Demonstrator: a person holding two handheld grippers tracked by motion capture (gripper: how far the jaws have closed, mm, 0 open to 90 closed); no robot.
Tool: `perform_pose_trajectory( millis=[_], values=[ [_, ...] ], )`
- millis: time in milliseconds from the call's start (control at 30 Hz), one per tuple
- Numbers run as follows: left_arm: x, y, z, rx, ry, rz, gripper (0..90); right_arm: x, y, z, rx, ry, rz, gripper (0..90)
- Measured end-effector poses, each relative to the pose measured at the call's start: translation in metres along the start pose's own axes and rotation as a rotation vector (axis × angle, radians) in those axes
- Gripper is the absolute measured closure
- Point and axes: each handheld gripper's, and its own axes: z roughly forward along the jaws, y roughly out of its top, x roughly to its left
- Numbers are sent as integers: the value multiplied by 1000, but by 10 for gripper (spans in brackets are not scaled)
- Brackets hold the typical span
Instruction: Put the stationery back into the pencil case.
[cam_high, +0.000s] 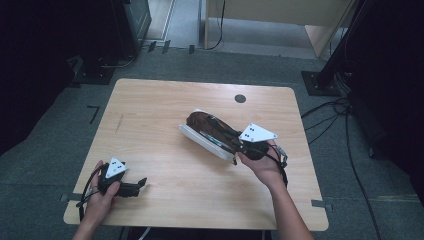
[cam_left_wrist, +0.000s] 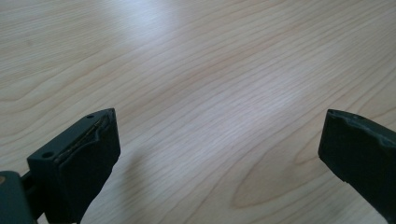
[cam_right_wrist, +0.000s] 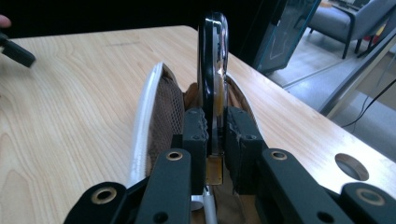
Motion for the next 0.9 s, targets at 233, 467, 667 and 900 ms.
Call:
perform_pose_trajectory(
  millis=[233, 467, 667, 900],
  values=[
    [11, -9, -7, 7, 53, -27, 0, -7, -8, 15, 50, 1, 23, 793],
    [10, -10, -6, 11, 56, -28, 0, -11, -17, 29, 116, 5, 51, 793],
    [10, -9, -5, 32, 67, -23, 0, -13, -25, 38, 179, 11, 76, 793],
    [8, -8, -3, 62, 71, -12, 0, -15, -33, 47, 249, 31, 108, 792]
  ],
)
